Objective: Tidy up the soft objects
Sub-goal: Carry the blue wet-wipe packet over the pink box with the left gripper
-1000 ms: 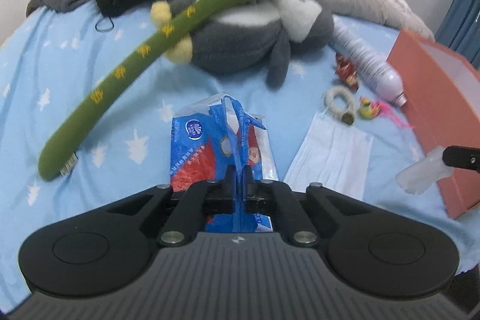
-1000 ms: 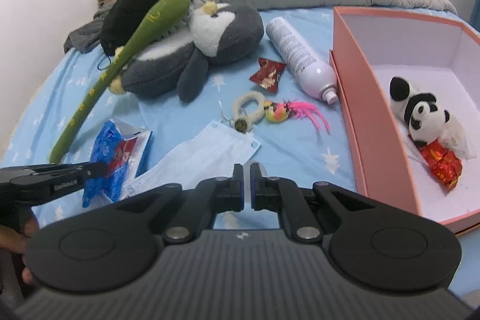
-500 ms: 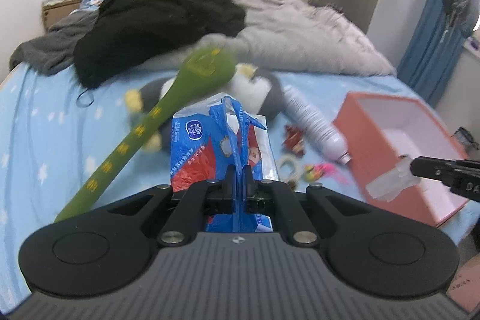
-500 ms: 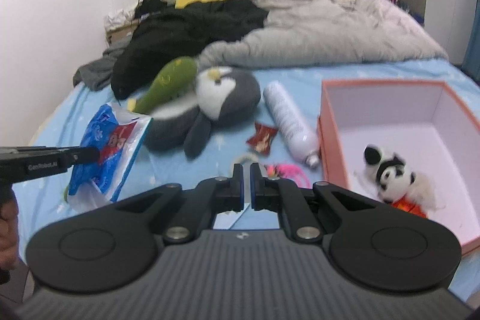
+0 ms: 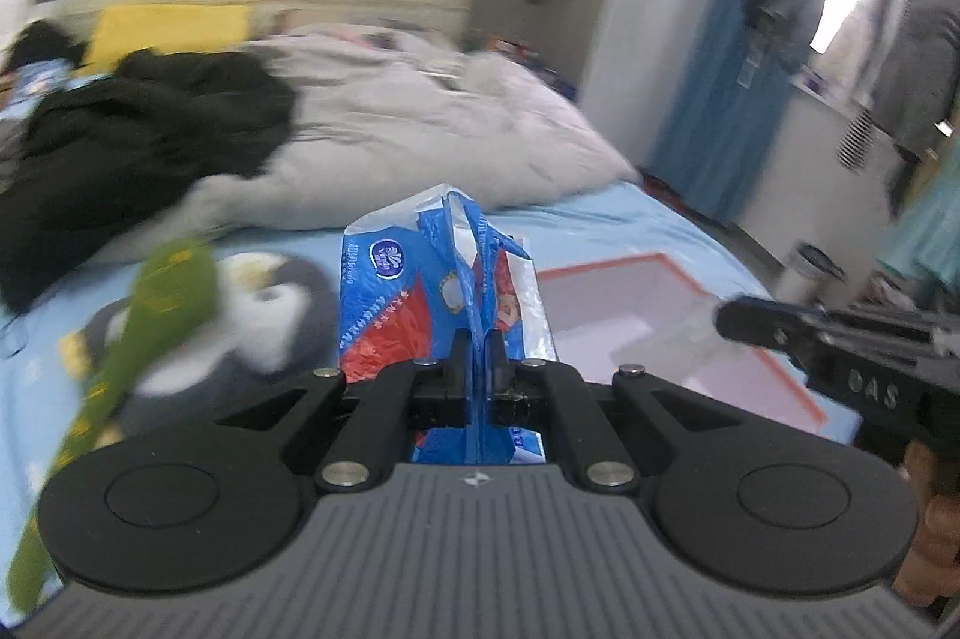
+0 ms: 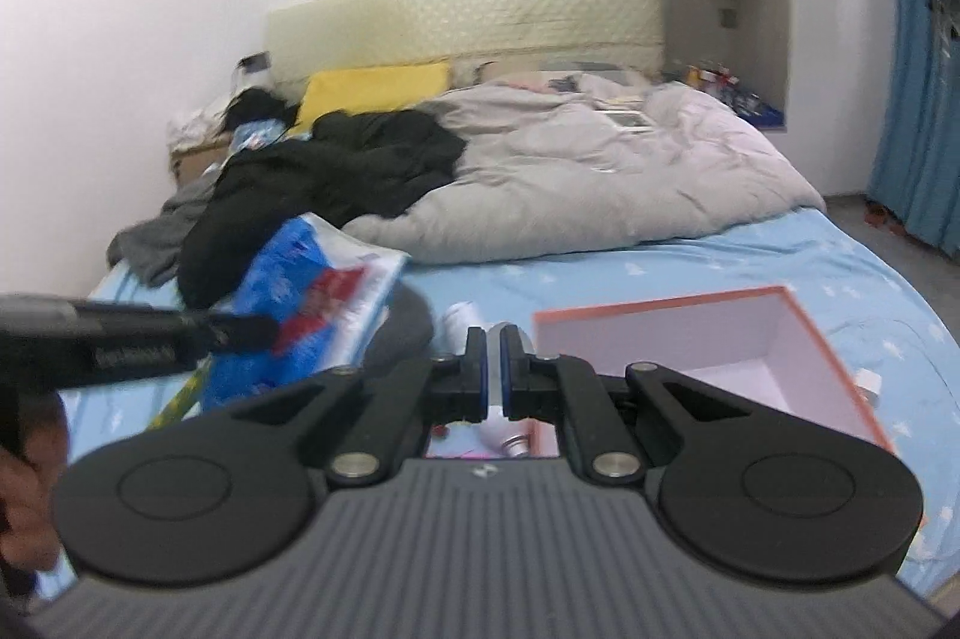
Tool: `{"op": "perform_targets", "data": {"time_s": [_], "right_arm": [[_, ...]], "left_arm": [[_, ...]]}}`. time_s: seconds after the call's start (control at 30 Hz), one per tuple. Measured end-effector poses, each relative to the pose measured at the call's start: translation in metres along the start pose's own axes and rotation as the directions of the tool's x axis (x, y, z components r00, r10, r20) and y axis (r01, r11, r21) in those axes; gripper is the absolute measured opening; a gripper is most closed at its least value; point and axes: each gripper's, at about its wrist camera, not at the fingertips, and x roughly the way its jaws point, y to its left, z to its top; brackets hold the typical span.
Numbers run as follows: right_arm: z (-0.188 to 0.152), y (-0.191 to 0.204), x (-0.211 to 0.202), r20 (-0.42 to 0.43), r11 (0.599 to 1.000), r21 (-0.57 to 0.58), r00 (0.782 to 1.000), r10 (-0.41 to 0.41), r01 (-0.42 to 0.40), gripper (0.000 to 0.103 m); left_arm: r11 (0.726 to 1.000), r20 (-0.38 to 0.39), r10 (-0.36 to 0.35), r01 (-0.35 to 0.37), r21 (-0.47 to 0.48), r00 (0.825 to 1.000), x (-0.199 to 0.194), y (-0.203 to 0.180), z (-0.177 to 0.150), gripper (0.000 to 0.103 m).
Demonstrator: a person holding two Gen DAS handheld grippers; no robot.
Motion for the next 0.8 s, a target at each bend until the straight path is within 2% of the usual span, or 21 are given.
{"op": "perform_targets", "data": {"time_s": [0.13,0.37,0.47,0.6,0.67,0.8], "right_arm": [[0.01,-0.039,-0.003,-0.018,0.996,0.079,0.999,-0.039,0.041,0.008],[0.006,-0.104,0.008,-0.107,0.978,0.146,0.985,-0.132,0.147,0.008],[-0.004,-0.134,0.022,-0.172,0.967,0.179,0.974,-0.15,0.181,0.008],[-0.024,-0.167,0.045,-0.263,0.954,0.218,0.954,-0.146,0.207,0.008],[-0.038,-0.18,0.058,-0.316,0.954,0.237,0.943,-0.106,0.186,0.008],[-0.062,-0.196,0.077,-0.392,0.949,0.232,0.914,-0.11,0.214,0.008]], "left_arm": [[0.996,-0.07,-0.061,0.066,0.065,0.996,0.04,-0.049,0.015,0.004],[0.989,-0.189,-0.13,0.142,0.051,0.973,0.11,-0.11,0.024,0.004],[0.984,-0.246,-0.161,0.175,0.036,0.956,0.143,-0.127,0.028,0.004],[0.984,-0.324,-0.159,0.177,0.028,0.933,0.19,-0.141,0.03,0.004],[0.984,-0.363,-0.153,0.176,0.031,0.919,0.207,-0.147,0.026,0.005],[0.982,-0.422,-0.148,0.182,0.042,0.894,0.233,-0.155,0.011,0.005]]}}
